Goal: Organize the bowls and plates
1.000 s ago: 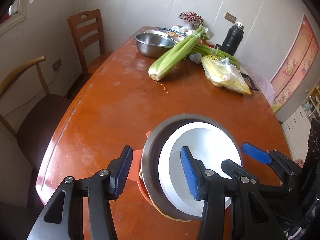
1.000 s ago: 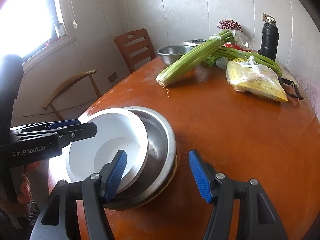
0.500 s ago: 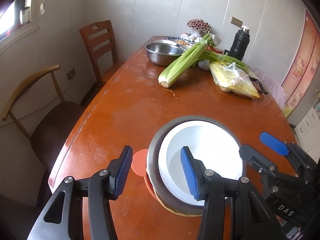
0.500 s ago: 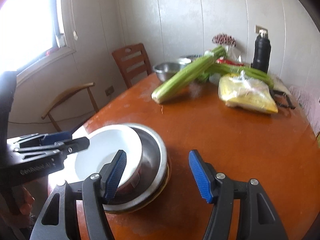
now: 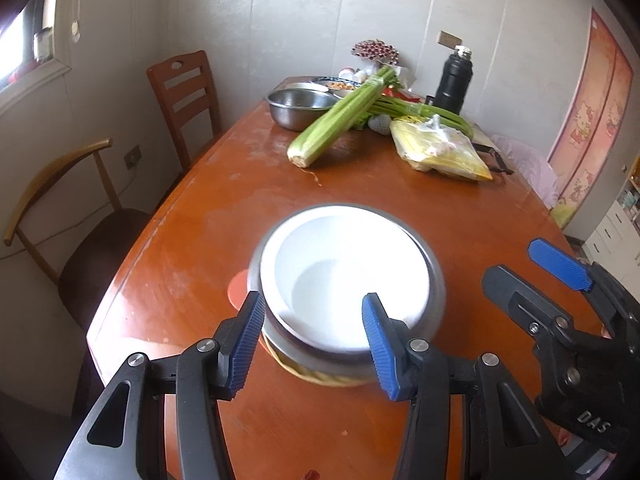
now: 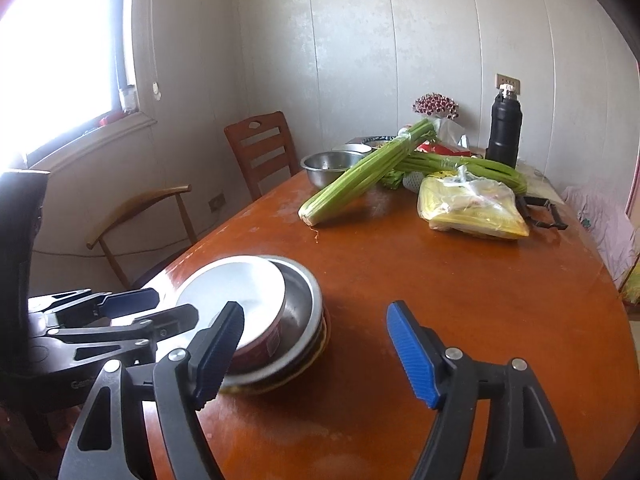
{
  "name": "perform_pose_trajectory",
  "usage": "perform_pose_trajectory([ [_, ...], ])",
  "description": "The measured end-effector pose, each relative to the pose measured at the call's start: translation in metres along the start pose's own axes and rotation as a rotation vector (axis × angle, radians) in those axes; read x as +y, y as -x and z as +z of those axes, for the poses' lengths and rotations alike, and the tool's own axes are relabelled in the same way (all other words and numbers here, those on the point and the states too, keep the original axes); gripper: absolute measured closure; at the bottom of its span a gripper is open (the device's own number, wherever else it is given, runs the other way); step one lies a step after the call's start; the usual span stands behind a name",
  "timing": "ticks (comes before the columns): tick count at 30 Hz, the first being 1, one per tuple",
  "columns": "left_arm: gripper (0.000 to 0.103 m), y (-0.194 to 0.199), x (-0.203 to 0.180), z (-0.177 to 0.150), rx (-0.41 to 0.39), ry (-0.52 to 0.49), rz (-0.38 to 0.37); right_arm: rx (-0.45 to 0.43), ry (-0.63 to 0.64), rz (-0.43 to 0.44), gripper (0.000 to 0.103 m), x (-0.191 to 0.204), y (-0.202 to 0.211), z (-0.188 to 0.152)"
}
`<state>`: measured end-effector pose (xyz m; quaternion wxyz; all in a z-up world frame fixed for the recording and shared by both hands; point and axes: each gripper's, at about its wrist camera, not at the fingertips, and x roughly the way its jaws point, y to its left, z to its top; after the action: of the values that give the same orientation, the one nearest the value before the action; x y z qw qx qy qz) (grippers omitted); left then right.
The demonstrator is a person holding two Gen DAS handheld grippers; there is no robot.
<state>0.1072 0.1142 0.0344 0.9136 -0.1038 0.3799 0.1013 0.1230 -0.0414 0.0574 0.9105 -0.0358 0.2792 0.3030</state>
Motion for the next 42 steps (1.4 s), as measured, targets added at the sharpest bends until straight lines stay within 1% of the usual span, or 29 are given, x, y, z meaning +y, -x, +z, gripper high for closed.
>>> perform_pose_trajectory([
  [4, 0.051, 0.010, -0.005, -0.009, -0.017, -0.005, -0.002, -0.015, 0.025, -0.018, 0.025, 0.003, 0.019, -0.009],
  [10, 0.051, 0.023, -0.016, -0.025, -0.021, -0.021, -0.015, -0.024, 0.038, -0.047, 0.024, 0.003, 0.041, -0.025],
  [12, 0.051, 0.027, -0.019, -0.031, -0.030, -0.014, -0.013, -0.026, 0.038, -0.054, 0.024, 0.003, 0.048, -0.030],
  [18, 0.050, 0.031, -0.022, -0.049, -0.020, 0.004, -0.027, -0.019, 0.033, -0.062, 0.023, 0.004, 0.062, -0.047],
  [21, 0.050, 0.033, -0.021, -0.058, -0.029, 0.016, -0.007, -0.002, 0.036, -0.081, 0.022, 0.002, 0.062, -0.055],
  [27, 0.050, 0.027, -0.031, -0.075, 0.010, -0.002, -0.039, 0.048, 0.006, -0.104, 0.022, -0.003, 0.058, -0.076],
  [30, 0.050, 0.024, -0.034, -0.079, 0.021, -0.007, -0.037, 0.050, -0.013, -0.104, 0.022, -0.005, 0.060, -0.085],
  [37, 0.050, 0.020, -0.035, -0.084, 0.030, -0.017, -0.020, 0.068, -0.040, -0.107, 0.021, -0.013, 0.058, -0.093],
  [42, 0.050, 0.021, -0.033, -0.084, 0.028, -0.016, -0.015, 0.077, -0.027, -0.103, 0.021, -0.008, 0.056, -0.095],
])
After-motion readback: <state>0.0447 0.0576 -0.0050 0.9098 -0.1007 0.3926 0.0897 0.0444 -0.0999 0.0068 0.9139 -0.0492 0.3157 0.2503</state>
